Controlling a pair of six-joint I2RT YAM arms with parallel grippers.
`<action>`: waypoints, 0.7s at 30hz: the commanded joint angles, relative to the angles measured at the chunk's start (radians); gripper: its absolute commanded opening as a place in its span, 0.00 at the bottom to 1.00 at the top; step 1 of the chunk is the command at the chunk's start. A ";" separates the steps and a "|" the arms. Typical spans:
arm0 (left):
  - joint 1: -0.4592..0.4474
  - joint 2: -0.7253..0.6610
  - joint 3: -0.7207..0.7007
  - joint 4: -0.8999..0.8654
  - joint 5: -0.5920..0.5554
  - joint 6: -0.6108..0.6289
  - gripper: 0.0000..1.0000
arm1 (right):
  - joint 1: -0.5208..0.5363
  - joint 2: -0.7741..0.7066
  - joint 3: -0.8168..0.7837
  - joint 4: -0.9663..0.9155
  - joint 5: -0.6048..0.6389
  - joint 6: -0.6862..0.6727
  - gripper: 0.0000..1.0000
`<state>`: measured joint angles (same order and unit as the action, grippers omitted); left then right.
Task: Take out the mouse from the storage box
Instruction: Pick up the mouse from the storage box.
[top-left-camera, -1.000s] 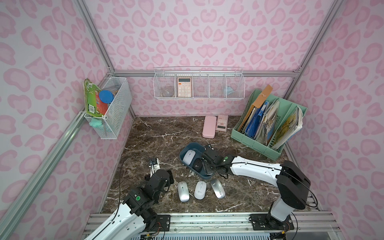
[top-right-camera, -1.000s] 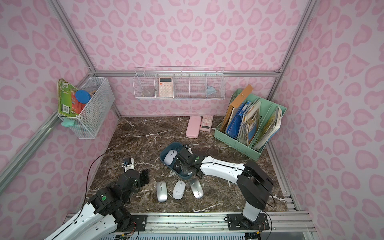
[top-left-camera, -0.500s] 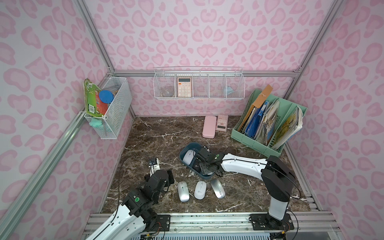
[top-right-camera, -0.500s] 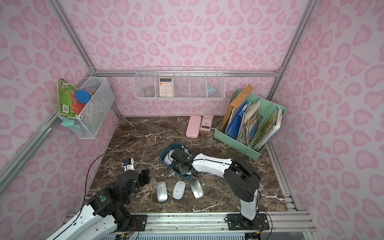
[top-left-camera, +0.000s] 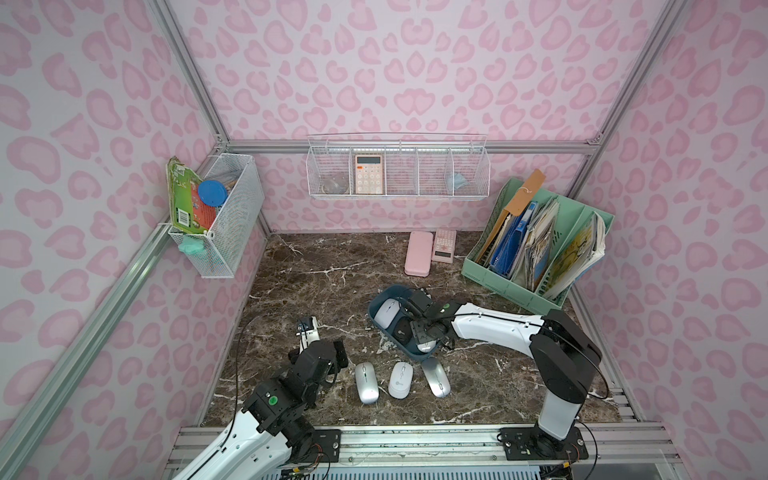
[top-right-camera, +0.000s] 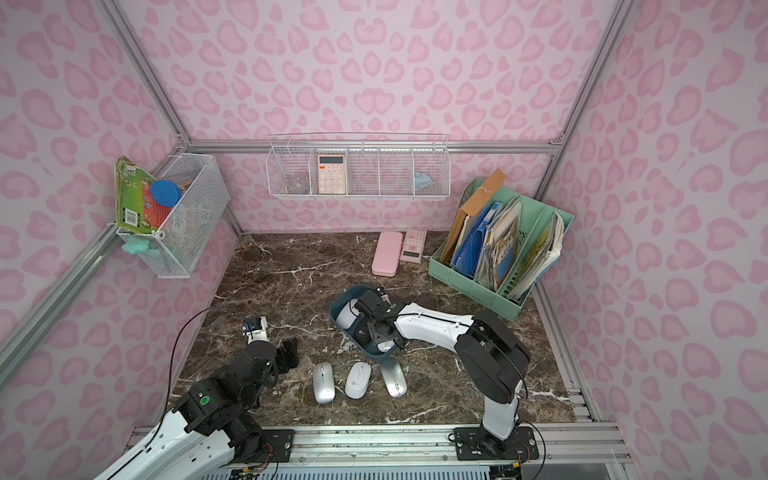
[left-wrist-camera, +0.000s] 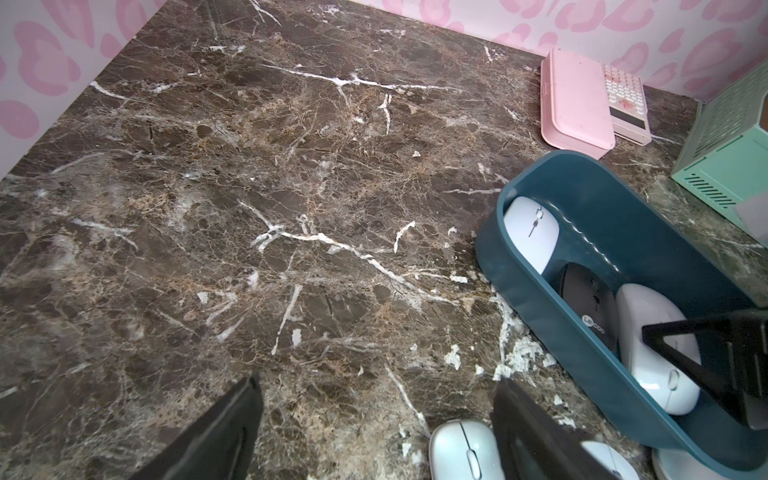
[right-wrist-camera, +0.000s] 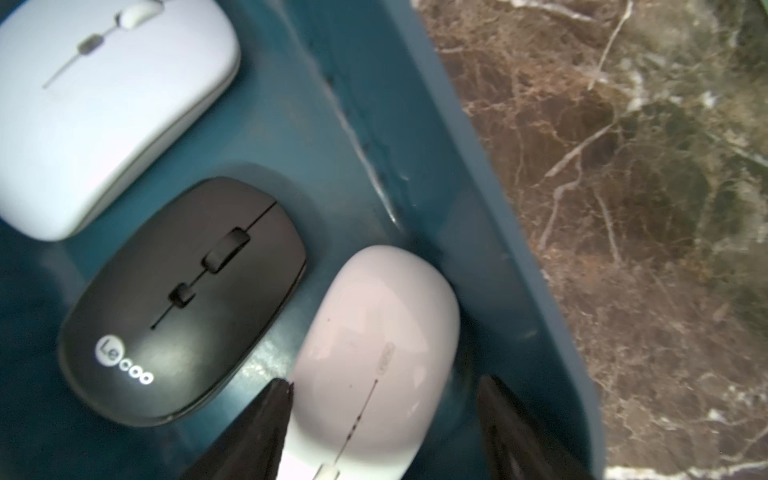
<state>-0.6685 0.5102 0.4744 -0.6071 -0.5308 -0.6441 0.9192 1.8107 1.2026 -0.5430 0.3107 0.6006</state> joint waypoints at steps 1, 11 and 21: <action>0.000 -0.002 0.000 0.007 -0.001 0.008 0.90 | 0.001 -0.010 0.003 -0.011 0.001 -0.019 0.75; 0.001 0.001 -0.001 0.007 -0.003 0.006 0.90 | 0.011 0.011 -0.002 -0.021 -0.019 0.043 0.82; 0.001 -0.029 -0.005 -0.005 -0.015 -0.002 0.90 | 0.012 0.062 0.017 -0.008 -0.022 0.031 0.73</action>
<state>-0.6685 0.4908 0.4728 -0.6090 -0.5354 -0.6479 0.9321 1.8637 1.2121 -0.5270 0.2996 0.6262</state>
